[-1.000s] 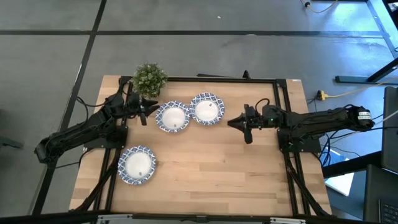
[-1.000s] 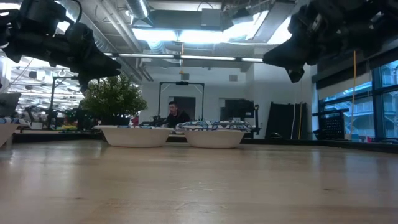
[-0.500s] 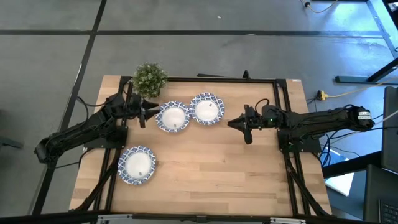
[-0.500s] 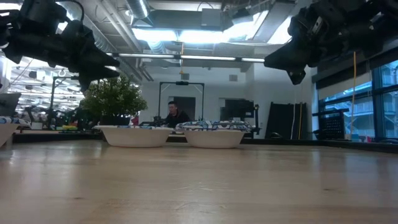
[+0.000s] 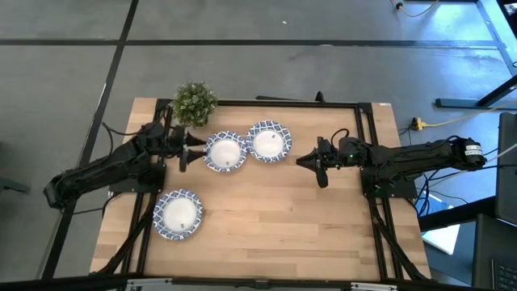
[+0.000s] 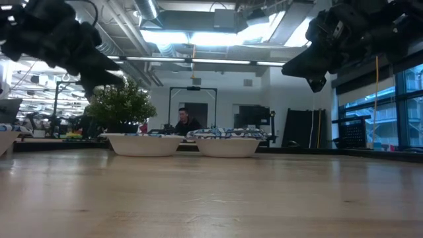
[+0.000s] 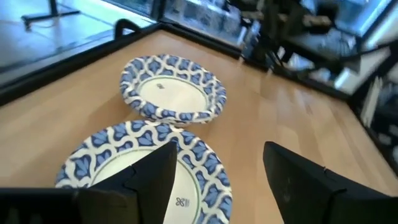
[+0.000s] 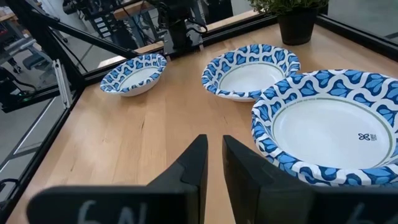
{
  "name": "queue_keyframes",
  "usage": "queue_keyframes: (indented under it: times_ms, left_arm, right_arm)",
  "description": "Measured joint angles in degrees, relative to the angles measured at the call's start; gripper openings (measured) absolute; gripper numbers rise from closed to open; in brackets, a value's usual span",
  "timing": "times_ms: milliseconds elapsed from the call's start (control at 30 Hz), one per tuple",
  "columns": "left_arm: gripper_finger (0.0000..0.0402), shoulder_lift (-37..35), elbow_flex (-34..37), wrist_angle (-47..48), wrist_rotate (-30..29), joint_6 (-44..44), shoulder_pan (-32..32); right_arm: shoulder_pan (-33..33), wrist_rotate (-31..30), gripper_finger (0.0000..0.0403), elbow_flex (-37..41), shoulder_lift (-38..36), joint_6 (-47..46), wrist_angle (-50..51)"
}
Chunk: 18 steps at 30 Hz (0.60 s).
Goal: Nest bowls inside each other
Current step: Stack the white bowl on the other white bowl
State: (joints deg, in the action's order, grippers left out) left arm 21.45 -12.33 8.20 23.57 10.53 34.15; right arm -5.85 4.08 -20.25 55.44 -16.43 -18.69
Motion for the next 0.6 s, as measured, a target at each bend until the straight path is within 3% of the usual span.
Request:
queue_keyframes:
  times_ms: [300,600]
  left_arm:
    - [0.0235,4.78,-8.07,13.12,-2.27,-3.63,-4.50]
    - [0.0236,15.17,-8.36,13.57,-6.15,-8.18,-12.38]
  right_arm:
    - [-0.02,0.00,0.0051,0.00,0.00,0.04,0.28]
    - [-0.02,0.00,0.0051,0.00,0.00,0.03,0.41]
